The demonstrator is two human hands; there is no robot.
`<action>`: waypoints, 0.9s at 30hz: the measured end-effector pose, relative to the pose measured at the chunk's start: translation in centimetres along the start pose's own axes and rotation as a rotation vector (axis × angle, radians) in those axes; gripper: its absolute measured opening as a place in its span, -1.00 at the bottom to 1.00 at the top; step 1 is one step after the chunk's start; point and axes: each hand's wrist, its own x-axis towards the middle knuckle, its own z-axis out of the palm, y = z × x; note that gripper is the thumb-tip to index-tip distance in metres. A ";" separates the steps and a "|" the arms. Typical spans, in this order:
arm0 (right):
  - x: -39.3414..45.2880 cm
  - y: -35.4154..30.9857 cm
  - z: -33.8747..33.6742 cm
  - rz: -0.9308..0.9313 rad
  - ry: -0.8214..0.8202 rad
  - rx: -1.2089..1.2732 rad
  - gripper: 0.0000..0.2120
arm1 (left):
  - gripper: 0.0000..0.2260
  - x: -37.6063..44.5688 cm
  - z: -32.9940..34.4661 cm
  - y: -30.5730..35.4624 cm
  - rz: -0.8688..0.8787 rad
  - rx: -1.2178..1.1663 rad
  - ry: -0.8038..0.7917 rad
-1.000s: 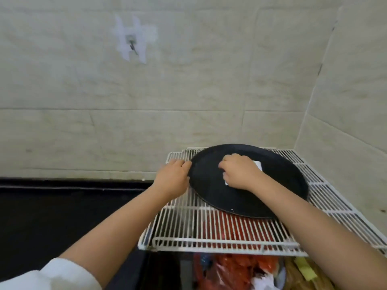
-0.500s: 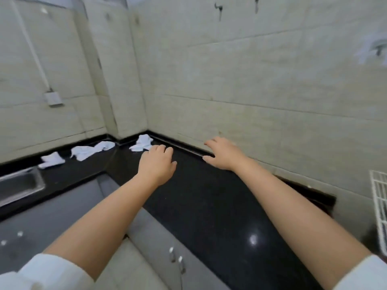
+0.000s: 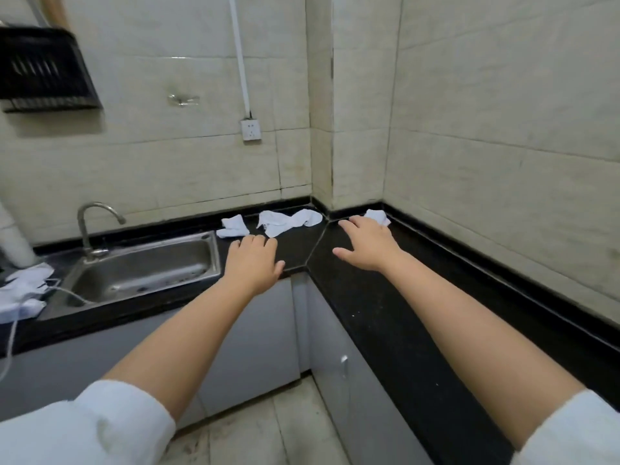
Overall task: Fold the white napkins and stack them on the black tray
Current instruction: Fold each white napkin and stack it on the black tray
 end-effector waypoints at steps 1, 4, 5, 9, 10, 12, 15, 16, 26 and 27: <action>2.7 -0.3 0.4 -0.014 -0.001 0.014 -0.45 | -0.62 2.1 0.6 -1.0 -0.012 0.002 -0.010; 9.8 -1.2 1.6 -0.034 -0.008 0.056 -0.46 | -0.61 7.9 2.2 -3.7 -0.021 -0.010 -0.022; 11.9 -1.5 2.2 -0.040 -0.024 0.059 -0.45 | -0.60 9.7 2.8 -4.6 -0.018 -0.016 -0.025; 20.4 -2.6 5.2 -0.065 -0.075 0.044 -0.45 | -0.61 16.5 6.4 -8.9 -0.046 -0.047 -0.046; 22.6 -2.8 6.1 -0.067 -0.088 0.045 -0.44 | -0.62 18.3 7.6 -10.1 -0.055 -0.051 -0.051; 27.0 -3.2 8.2 -0.065 -0.105 0.045 -0.44 | -0.63 21.9 10.1 -12.9 -0.062 -0.051 -0.056; 33.7 -3.9 11.4 -0.043 -0.124 0.038 -0.45 | -0.63 27.3 14.1 -17.3 -0.070 -0.056 -0.073; 36.0 -4.3 12.5 -0.031 -0.133 0.038 -0.45 | -0.62 29.1 15.5 -18.9 -0.075 -0.058 -0.091; 54.9 -9.9 23.2 -0.027 -0.331 0.064 -0.49 | -0.67 43.6 27.7 -31.2 -0.159 -0.144 -0.331; 56.3 -10.4 24.5 -0.028 -0.354 0.079 -0.50 | -0.68 44.5 28.9 -31.7 -0.169 -0.165 -0.349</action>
